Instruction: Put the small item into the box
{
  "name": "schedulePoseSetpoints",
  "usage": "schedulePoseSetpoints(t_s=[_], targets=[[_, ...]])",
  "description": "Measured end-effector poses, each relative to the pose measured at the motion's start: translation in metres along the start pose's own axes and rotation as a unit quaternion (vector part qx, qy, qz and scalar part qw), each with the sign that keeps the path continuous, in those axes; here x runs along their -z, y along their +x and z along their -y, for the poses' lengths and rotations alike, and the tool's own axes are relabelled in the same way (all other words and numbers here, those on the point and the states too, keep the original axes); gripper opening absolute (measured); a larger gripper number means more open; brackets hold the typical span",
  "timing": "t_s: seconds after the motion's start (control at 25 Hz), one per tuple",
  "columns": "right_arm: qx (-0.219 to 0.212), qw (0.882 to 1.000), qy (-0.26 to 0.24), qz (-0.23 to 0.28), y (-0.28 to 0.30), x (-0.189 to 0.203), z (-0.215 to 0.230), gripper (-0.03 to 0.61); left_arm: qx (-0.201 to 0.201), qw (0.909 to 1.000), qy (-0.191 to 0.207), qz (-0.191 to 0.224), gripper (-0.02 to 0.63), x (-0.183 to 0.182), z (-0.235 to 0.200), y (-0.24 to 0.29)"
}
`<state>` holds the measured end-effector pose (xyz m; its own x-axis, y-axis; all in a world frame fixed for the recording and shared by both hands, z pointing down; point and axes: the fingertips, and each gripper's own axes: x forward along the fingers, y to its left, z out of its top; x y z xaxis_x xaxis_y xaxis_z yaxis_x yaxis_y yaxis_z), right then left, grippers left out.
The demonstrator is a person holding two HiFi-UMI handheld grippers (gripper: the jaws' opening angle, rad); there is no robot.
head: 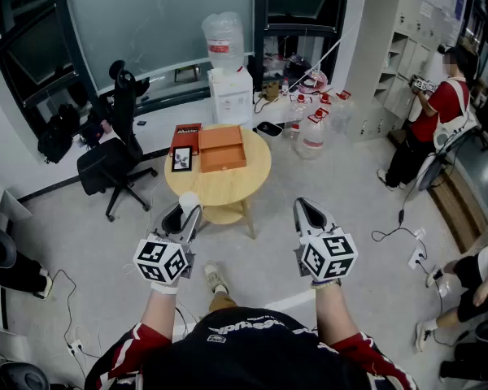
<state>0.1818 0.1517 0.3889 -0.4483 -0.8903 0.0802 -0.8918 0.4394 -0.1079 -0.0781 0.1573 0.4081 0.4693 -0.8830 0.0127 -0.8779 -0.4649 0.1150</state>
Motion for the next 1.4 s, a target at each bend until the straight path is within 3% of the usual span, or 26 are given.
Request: schedulePoseSetpoints(t_s=[0.64, 1.4], targets=[[-0.008, 1.0, -0.005, 0.016, 0.0, -0.011, -0.004, 0.028, -0.004, 0.9999, 0.007, 0.013, 0.17, -0.01, 0.003, -0.004], [-0.057, 0.998, 0.027, 0.008, 0.003, -0.005, -0.022, 0.029, -0.012, 0.9999, 0.008, -0.004, 0.171, -0.004, 0.004, -0.011]])
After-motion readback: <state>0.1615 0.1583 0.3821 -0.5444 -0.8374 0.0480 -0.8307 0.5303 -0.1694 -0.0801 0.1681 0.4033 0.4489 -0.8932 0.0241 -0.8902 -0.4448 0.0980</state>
